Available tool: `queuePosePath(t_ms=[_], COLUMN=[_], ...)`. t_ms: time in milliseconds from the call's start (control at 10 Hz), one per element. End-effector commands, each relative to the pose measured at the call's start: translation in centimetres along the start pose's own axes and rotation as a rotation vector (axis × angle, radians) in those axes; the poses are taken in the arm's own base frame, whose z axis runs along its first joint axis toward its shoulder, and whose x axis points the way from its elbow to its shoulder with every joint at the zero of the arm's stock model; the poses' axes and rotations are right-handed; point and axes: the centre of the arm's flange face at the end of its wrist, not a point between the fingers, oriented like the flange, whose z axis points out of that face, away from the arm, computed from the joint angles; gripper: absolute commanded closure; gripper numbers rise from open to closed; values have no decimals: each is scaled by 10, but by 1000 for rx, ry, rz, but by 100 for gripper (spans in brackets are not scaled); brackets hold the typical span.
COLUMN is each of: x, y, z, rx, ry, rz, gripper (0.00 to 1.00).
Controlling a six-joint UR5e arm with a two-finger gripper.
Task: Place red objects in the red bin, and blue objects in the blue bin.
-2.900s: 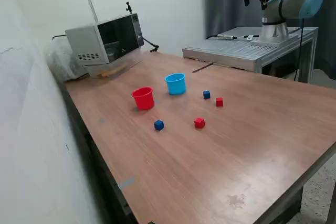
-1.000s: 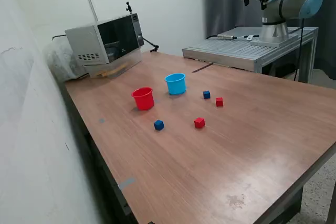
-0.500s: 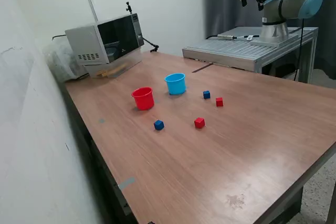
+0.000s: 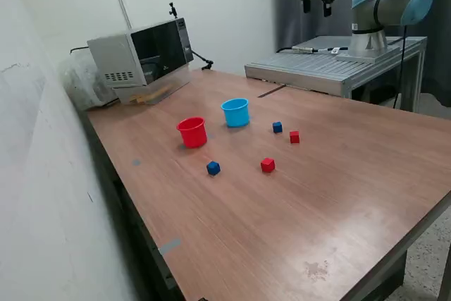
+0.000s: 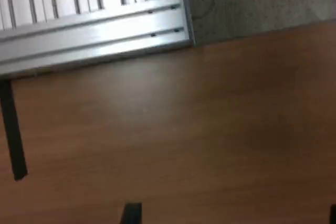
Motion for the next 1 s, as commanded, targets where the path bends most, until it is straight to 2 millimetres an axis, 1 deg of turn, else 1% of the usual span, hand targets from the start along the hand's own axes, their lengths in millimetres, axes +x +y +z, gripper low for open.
queuePosePath(t_ms=[0,100,200,400,500,600,700,900], x=[15,30,35,42,43,28,24,25], y=[42,69,90,118,133,151,166,188], z=[2,26,53,84,99,122,140,194], rx=[-77,-79,-64,-85,-114,-100,-82,-40], ry=[57,140,158,165,172,166,161,152], rz=[18,41,52,89,107,140,154,165], gripper=[0,0,0,0,0,0,0,0])
